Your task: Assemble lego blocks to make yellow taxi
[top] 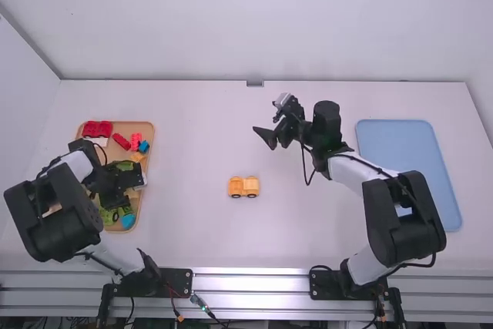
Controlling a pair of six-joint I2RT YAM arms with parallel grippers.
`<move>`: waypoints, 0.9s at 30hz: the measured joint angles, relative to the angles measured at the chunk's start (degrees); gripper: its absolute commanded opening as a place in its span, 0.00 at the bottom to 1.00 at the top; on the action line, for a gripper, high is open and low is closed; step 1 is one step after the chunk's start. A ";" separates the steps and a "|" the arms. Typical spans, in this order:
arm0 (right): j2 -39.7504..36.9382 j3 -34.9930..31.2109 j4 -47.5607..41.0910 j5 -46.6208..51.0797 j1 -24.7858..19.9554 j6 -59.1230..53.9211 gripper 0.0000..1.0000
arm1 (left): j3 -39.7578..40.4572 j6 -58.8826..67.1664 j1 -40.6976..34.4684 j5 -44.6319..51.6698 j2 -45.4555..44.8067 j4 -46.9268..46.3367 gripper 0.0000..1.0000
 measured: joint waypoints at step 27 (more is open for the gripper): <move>0.00 0.00 -0.04 -1.29 0.00 1.31 0.99 | -1.33 -2.91 -0.02 2.23 0.02 4.68 0.55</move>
